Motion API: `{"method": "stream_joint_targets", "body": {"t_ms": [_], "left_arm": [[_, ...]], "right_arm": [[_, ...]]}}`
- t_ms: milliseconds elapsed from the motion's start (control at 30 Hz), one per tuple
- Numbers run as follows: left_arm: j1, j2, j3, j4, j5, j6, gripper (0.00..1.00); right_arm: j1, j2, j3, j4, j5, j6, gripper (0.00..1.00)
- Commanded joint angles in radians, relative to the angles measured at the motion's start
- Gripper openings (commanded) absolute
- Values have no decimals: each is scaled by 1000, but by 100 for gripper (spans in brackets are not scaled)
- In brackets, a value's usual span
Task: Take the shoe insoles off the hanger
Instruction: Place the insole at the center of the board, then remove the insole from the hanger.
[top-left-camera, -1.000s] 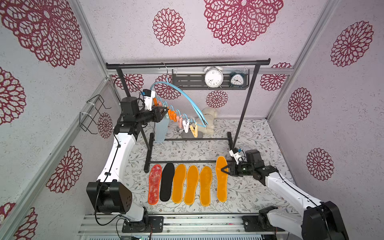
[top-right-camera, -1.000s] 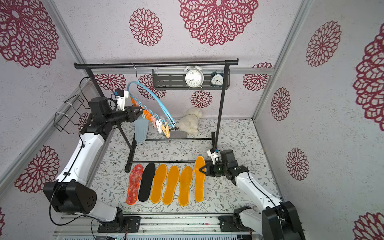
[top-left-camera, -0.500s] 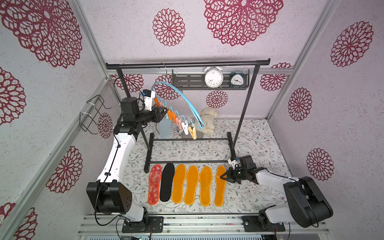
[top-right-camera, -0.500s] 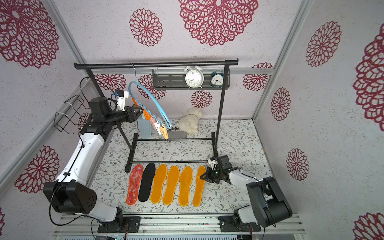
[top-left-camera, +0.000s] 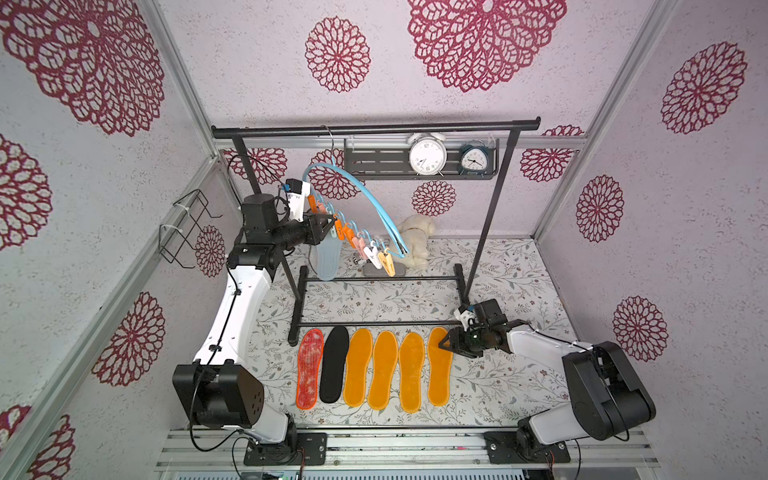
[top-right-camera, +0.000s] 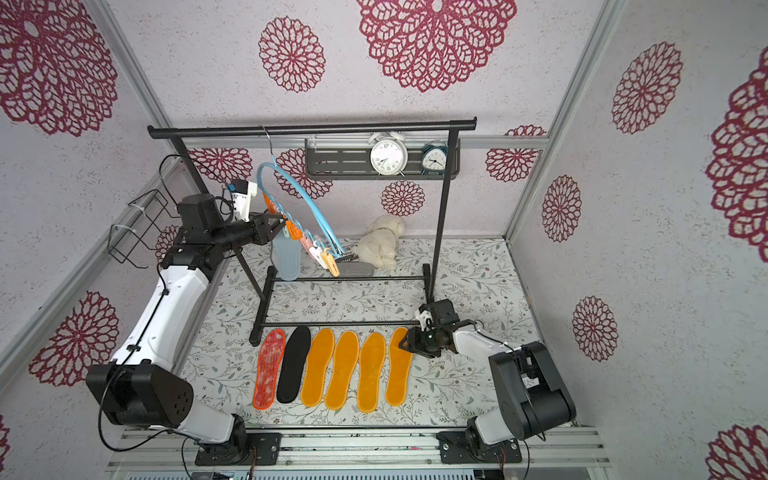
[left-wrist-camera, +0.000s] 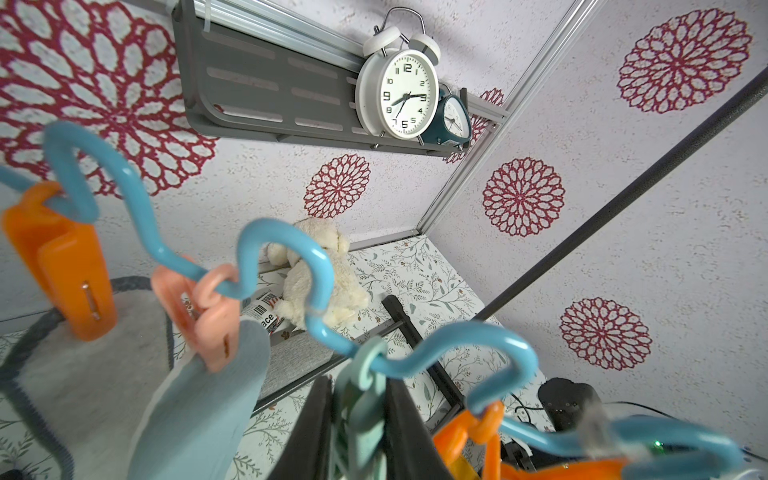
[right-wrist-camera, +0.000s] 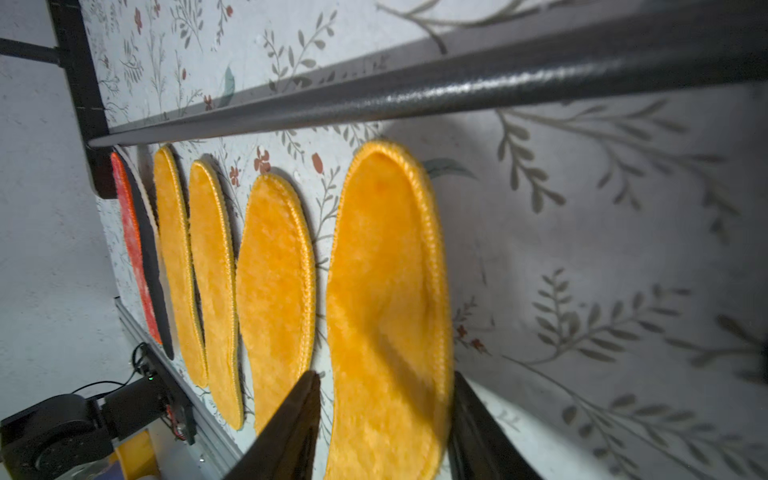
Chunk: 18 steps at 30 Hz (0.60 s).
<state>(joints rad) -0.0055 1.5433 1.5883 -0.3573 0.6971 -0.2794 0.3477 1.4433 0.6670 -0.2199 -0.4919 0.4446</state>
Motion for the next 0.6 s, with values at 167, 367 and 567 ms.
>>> {"method": "stream_joint_targets", "body": {"t_ms": [167, 367, 567], "left_arm": [[9, 0, 5, -64, -16, 13, 24], [9, -48, -15, -109, -37, 46, 78], [9, -202, -147, -170, -97, 96, 92]], "right_arm": [[0, -289, -33, 50, 123, -211, 56], [-2, -455, -128, 215, 139, -196, 63], [-1, -426, -122, 231, 97, -215, 63]]}}
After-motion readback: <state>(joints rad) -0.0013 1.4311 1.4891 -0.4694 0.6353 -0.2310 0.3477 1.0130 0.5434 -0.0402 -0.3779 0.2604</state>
